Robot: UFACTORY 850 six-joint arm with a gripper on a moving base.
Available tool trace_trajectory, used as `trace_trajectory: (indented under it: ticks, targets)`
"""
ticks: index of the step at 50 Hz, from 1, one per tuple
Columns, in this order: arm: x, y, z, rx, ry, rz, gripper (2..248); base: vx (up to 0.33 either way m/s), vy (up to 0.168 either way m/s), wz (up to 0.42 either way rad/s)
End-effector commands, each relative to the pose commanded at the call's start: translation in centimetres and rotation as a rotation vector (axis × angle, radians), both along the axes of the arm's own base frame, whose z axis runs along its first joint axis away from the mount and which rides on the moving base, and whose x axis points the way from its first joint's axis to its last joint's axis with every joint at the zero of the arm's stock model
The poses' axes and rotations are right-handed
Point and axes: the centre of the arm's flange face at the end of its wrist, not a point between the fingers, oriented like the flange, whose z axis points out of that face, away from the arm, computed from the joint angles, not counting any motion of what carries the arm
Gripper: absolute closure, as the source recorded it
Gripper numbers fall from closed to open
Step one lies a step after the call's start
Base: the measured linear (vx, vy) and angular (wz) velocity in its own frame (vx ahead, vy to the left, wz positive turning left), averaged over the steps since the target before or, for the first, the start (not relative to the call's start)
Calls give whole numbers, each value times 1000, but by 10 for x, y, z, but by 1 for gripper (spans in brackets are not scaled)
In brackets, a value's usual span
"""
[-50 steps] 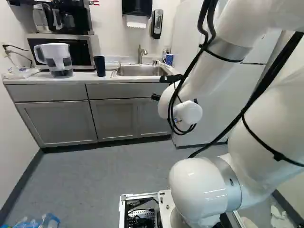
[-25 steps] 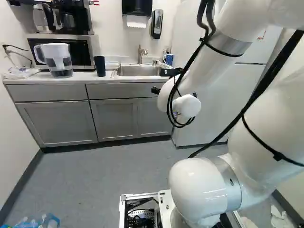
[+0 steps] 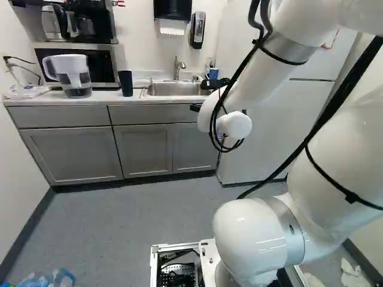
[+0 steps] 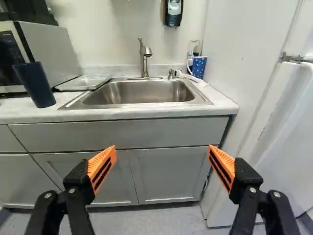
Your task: Rinse the cup and place it in the tray
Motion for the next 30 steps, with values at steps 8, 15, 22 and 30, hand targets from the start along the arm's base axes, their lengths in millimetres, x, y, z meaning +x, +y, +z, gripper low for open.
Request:
trace_trajectory:
  ticks: [8, 15, 22, 30]
  targets:
    - [6, 1, 7, 0, 1, 2, 3, 0, 0, 0]
    - [10, 2, 12, 0, 2, 5, 3, 0, 0, 0]
    - [15, 3, 18, 0, 4, 7, 3, 0, 0, 0]
    - [21, 4, 25, 0, 7, 9, 3, 0, 0, 0]
